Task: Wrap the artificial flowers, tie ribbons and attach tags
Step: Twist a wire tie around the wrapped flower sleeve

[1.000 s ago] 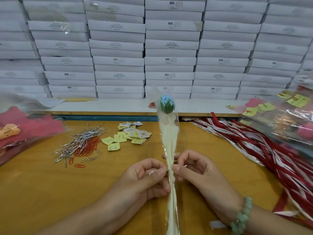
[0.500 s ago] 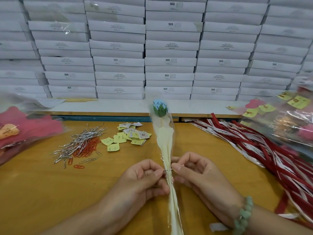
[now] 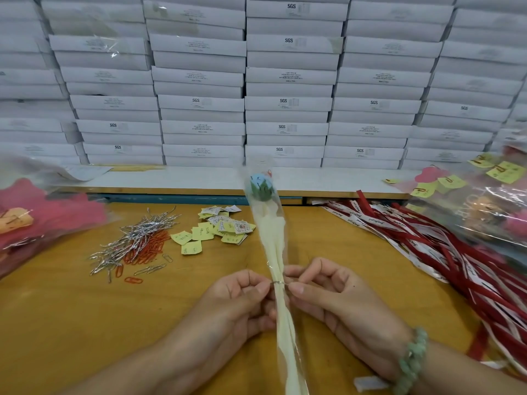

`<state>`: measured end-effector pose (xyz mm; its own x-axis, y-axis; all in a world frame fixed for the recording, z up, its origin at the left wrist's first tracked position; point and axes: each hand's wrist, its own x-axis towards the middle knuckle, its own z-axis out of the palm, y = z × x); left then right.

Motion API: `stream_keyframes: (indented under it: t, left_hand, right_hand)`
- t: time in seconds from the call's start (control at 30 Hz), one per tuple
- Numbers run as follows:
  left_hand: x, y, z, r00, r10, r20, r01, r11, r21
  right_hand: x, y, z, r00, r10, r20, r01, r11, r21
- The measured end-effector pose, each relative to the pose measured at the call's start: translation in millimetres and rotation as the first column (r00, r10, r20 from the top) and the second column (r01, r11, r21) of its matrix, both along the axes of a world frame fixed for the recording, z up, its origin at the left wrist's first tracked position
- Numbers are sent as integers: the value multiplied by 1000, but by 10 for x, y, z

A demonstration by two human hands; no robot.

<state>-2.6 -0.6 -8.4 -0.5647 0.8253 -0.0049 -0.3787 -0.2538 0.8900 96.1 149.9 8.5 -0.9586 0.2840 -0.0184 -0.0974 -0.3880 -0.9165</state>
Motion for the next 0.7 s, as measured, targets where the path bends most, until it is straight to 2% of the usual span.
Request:
stream_keyframes:
  t: [0.3,0.53,0.7]
  left_hand:
    - [61,-23,109,999,15,35,-11,996,-94]
    - [92,-28,124,1000,4,-1,-4,998,-57]
    - [102,-12,68,996,74,-52,-77,996,-55]
  right_hand:
    - [-2,0,1,994,72,-80,-60,988,139]
    - [8,-9,-5,991,91,-102,-70,979,193]
    - [1,10,-32,989,104,-100,-77,966,248]
